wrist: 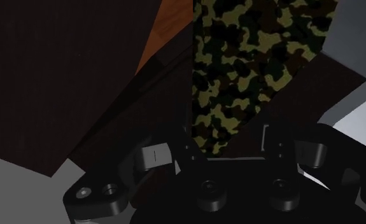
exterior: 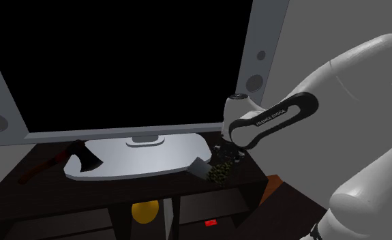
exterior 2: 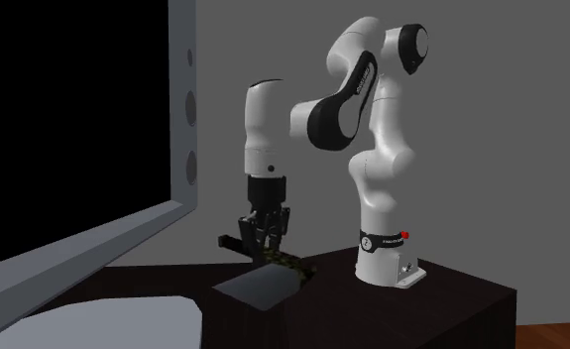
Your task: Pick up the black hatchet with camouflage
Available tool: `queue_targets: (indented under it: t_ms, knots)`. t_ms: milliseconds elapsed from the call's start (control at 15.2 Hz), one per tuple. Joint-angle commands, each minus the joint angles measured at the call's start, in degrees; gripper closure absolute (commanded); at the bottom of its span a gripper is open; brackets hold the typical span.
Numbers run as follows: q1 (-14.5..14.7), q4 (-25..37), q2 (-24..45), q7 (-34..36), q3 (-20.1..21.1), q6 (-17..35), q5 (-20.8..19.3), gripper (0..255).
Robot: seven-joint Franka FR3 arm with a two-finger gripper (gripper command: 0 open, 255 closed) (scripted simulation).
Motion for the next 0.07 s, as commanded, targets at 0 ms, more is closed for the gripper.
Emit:
queue_targets:
  t_ms: [0]
  knots:
    - [0.0,0.2,-0.4,-0.2,-0.1,-0.5,0.2,255]
